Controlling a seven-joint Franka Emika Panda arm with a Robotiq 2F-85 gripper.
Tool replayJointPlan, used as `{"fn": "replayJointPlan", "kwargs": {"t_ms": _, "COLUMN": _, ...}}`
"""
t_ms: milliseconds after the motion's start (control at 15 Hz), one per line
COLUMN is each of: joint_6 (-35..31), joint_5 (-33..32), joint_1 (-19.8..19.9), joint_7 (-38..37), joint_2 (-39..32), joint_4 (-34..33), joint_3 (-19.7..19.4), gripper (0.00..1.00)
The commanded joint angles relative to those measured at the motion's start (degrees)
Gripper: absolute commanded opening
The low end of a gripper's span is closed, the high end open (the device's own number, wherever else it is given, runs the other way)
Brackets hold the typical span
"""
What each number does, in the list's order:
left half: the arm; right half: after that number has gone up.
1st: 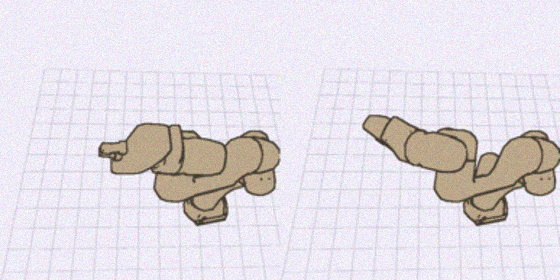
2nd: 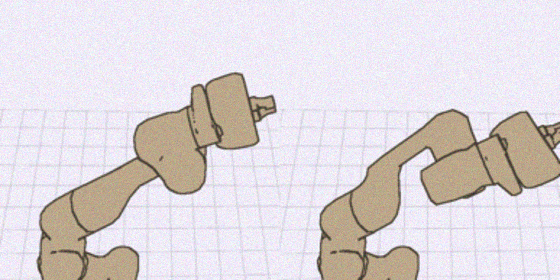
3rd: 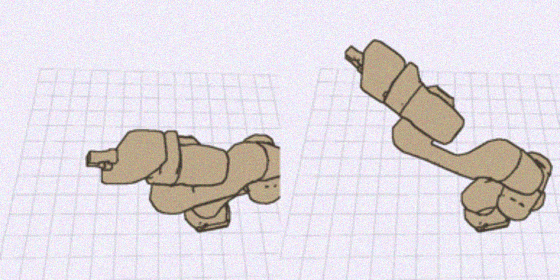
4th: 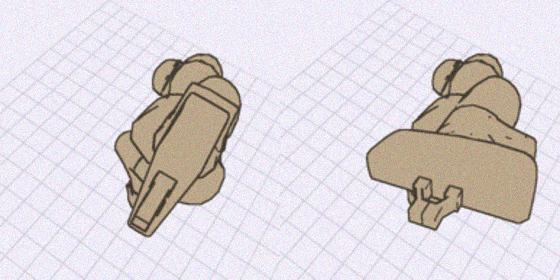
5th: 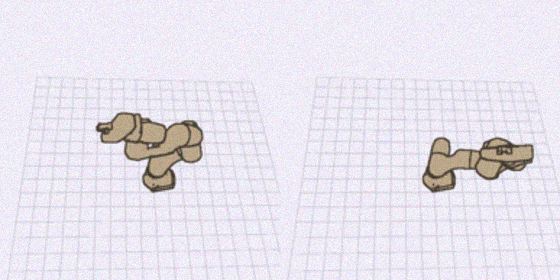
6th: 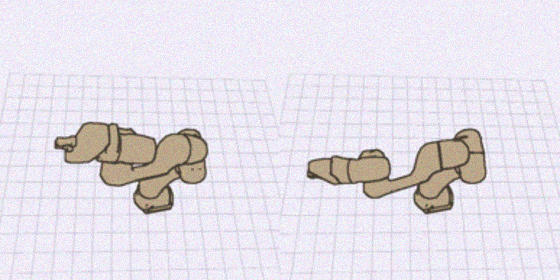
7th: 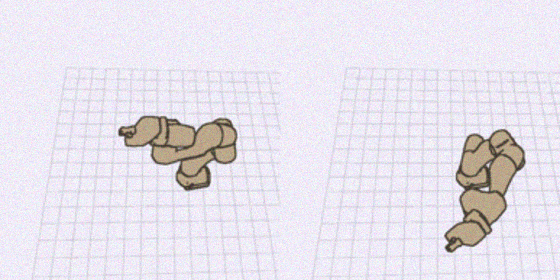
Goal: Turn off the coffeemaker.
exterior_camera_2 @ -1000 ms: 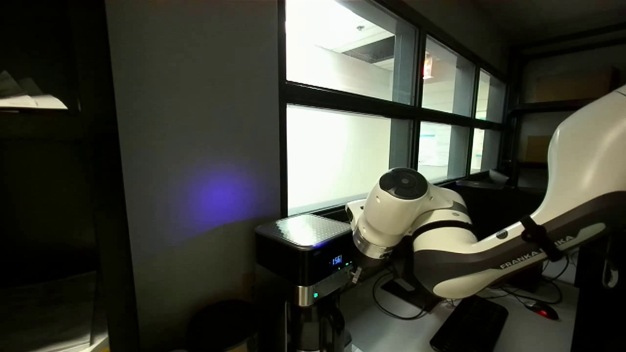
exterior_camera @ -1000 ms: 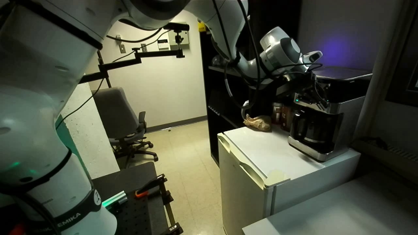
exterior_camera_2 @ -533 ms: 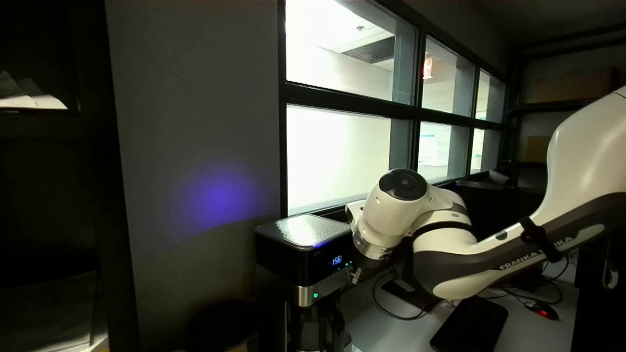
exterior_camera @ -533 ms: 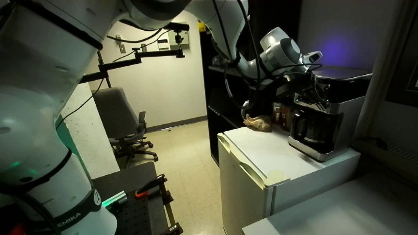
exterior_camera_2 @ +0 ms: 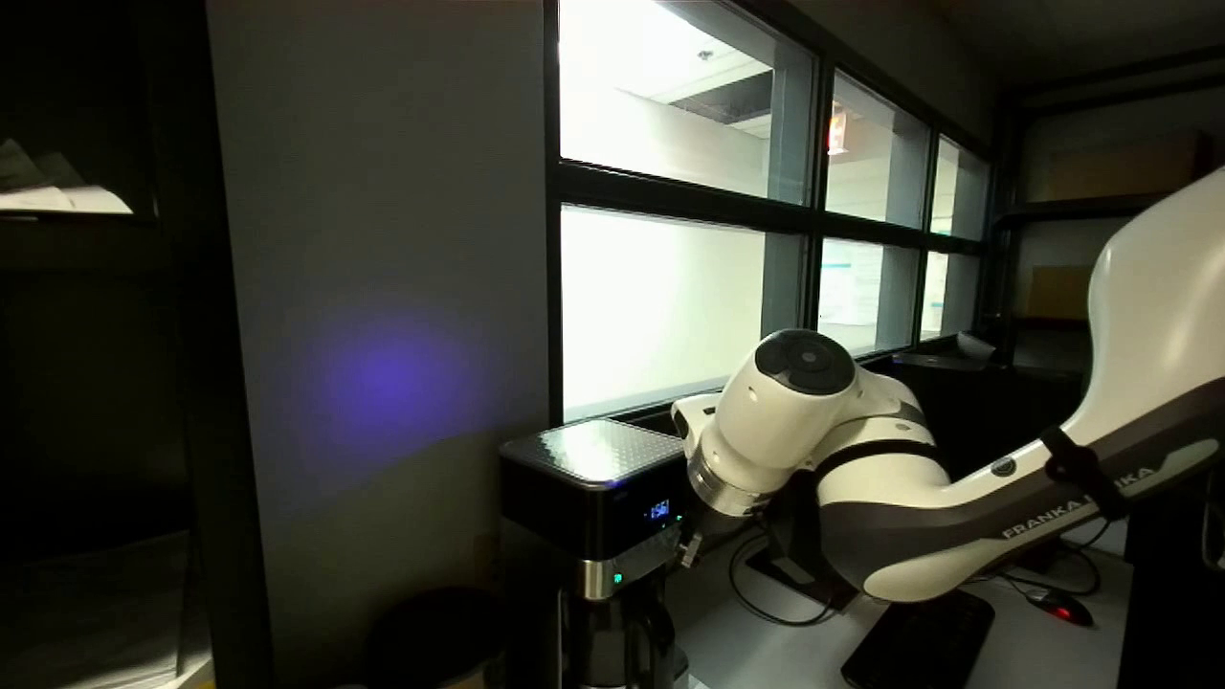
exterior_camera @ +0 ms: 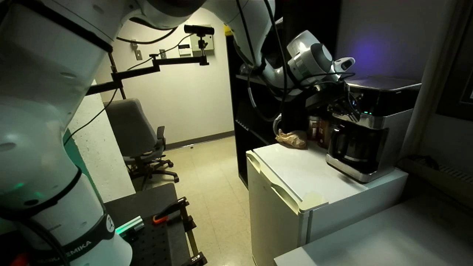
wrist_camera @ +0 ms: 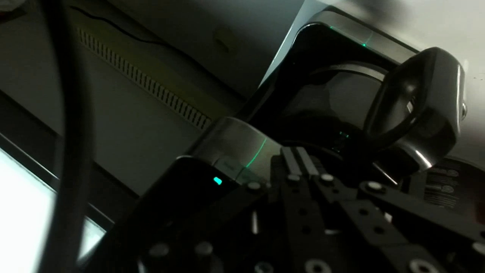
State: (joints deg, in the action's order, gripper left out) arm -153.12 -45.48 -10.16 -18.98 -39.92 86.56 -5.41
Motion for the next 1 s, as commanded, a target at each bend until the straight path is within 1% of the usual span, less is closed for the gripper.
{"fn": "replayJointPlan", "kwargs": {"t_ms": 0, "joint_6": -2.1, "joint_5": 0.6, "joint_1": -1.4, "joint_7": -0.1, "joint_2": 3.0, "joint_4": 3.9, "joint_3": -1.4, "gripper": 0.0}}
{"fn": "replayJointPlan", "kwargs": {"t_ms": 333, "joint_6": -1.4, "joint_5": 1.1, "joint_1": -1.3, "joint_7": 0.0, "joint_2": 3.3, "joint_4": 3.9, "joint_3": -1.5, "gripper": 0.0}}
{"fn": "replayJointPlan", "kwargs": {"t_ms": 933, "joint_6": -1.0, "joint_5": 2.3, "joint_1": -1.2, "joint_7": 0.2, "joint_2": 1.6, "joint_4": 1.4, "joint_3": -2.7, "gripper": 0.0}}
